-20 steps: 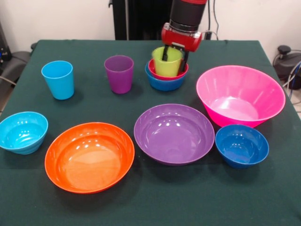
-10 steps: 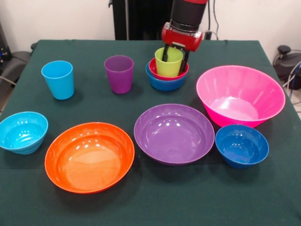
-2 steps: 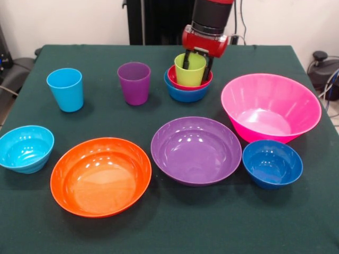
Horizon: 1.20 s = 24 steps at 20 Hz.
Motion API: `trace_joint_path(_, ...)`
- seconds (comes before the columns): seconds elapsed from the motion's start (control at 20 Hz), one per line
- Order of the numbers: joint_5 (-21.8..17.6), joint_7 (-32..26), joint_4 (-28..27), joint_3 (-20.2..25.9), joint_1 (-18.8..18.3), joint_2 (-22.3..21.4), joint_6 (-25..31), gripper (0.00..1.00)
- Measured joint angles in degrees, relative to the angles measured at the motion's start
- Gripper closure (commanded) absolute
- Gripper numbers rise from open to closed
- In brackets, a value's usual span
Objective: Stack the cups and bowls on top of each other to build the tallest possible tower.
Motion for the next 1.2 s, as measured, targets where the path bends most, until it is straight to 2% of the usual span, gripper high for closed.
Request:
trace_joint_path(0.25,0.04,0.0,1.25,3.41,-3.99,-7.16,4.31,0.0)
trace_joint_path(0.3,0.42,0.0,1.6,5.01,-6.0,-11.45,8.1,0.0)
trace_joint_path(0.45,1.09,0.0,1.61,6.35,-7.59,-14.87,11.66,0.0)
trace_joint_path(0.5,2.01,0.0,1.63,8.19,-9.6,-18.36,15.22,0.0)
trace_joint_path(0.65,3.26,0.0,1.65,10.09,-11.65,-21.94,18.54,0.0)
trace_joint_path(0.9,3.94,0.0,1.61,11.65,-12.78,-25.66,20.24,0.0)
trace_joint_path(1.2,3.82,0.0,0.37,12.14,-12.78,-24.68,20.23,0.0)
